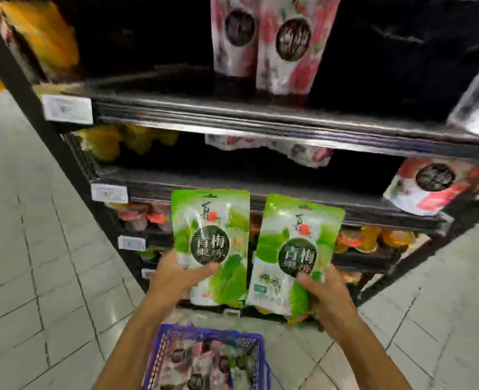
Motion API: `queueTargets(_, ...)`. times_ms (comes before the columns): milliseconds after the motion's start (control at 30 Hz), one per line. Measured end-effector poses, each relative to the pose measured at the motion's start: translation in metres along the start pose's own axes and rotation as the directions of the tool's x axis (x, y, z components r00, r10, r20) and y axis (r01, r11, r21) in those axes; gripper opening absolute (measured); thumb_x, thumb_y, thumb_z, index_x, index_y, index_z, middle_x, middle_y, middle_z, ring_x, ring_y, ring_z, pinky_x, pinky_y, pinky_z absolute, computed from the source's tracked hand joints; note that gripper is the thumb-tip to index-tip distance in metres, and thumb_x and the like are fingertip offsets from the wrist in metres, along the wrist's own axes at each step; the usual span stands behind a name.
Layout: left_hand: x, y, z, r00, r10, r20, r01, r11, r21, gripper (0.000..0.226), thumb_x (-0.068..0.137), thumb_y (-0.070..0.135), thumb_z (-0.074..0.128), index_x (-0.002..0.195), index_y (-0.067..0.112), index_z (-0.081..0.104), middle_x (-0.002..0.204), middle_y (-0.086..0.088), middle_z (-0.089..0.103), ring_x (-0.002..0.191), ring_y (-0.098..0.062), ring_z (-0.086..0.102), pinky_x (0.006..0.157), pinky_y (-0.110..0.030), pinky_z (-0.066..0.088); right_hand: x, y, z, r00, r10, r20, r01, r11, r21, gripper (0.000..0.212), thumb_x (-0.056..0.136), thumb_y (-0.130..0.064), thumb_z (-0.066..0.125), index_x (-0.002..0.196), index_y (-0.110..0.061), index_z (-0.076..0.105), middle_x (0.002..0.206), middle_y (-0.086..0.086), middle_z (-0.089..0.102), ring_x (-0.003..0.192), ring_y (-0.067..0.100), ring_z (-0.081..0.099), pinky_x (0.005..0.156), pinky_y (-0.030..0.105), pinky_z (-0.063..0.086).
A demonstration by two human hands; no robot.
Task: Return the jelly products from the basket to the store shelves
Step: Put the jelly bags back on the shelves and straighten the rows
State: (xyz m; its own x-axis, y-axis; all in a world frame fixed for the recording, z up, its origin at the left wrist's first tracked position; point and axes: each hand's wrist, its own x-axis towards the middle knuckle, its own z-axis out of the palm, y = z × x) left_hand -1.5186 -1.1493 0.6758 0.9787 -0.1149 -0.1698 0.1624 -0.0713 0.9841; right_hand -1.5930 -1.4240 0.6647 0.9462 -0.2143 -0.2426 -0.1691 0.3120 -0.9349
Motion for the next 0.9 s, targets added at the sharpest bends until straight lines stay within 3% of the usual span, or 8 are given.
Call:
queueTargets(67, 0.002, 0.046, 0.002, 0.995, 0.090, 0.046, -0.092, 0.995, 0.030, 0.024, 0.066, 0.017, 0.086, 0.086, 0.025, 0.074, 0.078, 0.006, 0.077, 0.066, -0.006, 0.071, 0.052, -0.016, 0.052, -0.007, -0.041, 0.002, 0.994, -0.104, -0.026, 0.104, 0.995, -0.012, 0.055, 0.064, -0.002, 0.079, 0.116, -0.007, 0.062, 0.113, 0.022, 0.070, 0.103, 0.038, 0.068, 0.085, 0.054, 0.055)
queueTargets(133, 0.002, 0.089, 0.004, 0.980, 0.183, 0.074, -0.187, 0.981, 0.052, 0.038, 0.060, 0.028, 0.088, 0.093, 0.023, 0.070, 0.083, 0.010, 0.077, 0.072, -0.003, 0.071, 0.053, -0.014, 0.051, -0.016, -0.079, 0.001, 0.979, -0.193, -0.070, 0.193, 0.981, -0.003, 0.064, 0.060, -0.005, 0.077, 0.121, 0.000, 0.058, 0.115, 0.027, 0.067, 0.106, 0.043, 0.065, 0.090, 0.057, 0.053)
queueTargets(300, 0.000, 0.169, 0.019, 0.924, 0.343, 0.170, -0.354, 0.934, 0.038, 0.051, 0.051, 0.030, 0.095, 0.095, 0.027, 0.071, 0.094, 0.004, 0.078, 0.085, -0.013, 0.074, 0.069, -0.029, 0.057, -0.042, -0.153, 0.003, 0.897, -0.423, -0.130, 0.416, 0.906, -0.075, 0.061, 0.063, -0.017, 0.082, 0.120, -0.009, 0.062, 0.111, 0.014, 0.073, 0.100, 0.030, 0.071, 0.075, 0.036, 0.059)
queueTargets(533, 0.011, 0.232, 0.055, 0.844, 0.473, 0.251, -0.485, 0.874, -0.017, 0.049, 0.058, 0.028, 0.086, 0.102, 0.016, 0.069, 0.092, 0.003, 0.078, 0.081, -0.012, 0.075, 0.059, -0.014, 0.054, -0.059, -0.228, -0.022, 0.759, -0.601, -0.249, 0.582, 0.798, -0.153, 0.053, 0.052, -0.030, 0.087, 0.103, -0.022, 0.072, 0.100, 0.007, 0.076, 0.090, 0.026, 0.074, 0.065, 0.028, 0.059)
queueTargets(667, 0.015, 0.260, 0.075, 0.828, 0.495, 0.263, -0.495, 0.866, -0.073, 0.048, 0.060, 0.025, 0.084, 0.104, 0.017, 0.068, 0.093, 0.000, 0.078, 0.082, -0.016, 0.075, 0.057, -0.019, 0.056, -0.064, -0.266, -0.038, 0.713, -0.669, -0.212, 0.638, 0.744, -0.199, 0.047, 0.060, -0.029, 0.084, 0.105, -0.027, 0.071, 0.103, 0.006, 0.076, 0.093, 0.026, 0.073, 0.069, 0.033, 0.060)
queueTargets(767, 0.017, 0.277, 0.088, 0.819, 0.516, 0.252, -0.515, 0.854, -0.075, 0.048, 0.059, 0.029, 0.084, 0.103, 0.020, 0.068, 0.093, 0.002, 0.078, 0.083, -0.017, 0.075, 0.056, -0.021, 0.057, -0.063, -0.285, -0.046, 0.680, -0.704, -0.203, 0.669, 0.710, -0.221, 0.040, 0.060, -0.031, 0.084, 0.099, -0.036, 0.073, 0.100, 0.003, 0.076, 0.090, 0.022, 0.074, 0.065, 0.030, 0.060)
queueTargets(900, 0.020, 0.308, 0.103, 0.796, 0.558, 0.232, -0.562, 0.825, -0.057, 0.048, 0.055, 0.033, 0.085, 0.098, 0.020, 0.070, 0.089, 0.004, 0.078, 0.078, -0.013, 0.075, 0.055, -0.019, 0.056, -0.055, -0.322, -0.050, 0.615, -0.768, -0.177, 0.725, 0.640, -0.256, 0.042, 0.060, -0.033, 0.085, 0.100, -0.035, 0.072, 0.100, 0.002, 0.076, 0.089, 0.022, 0.074, 0.065, 0.027, 0.058)
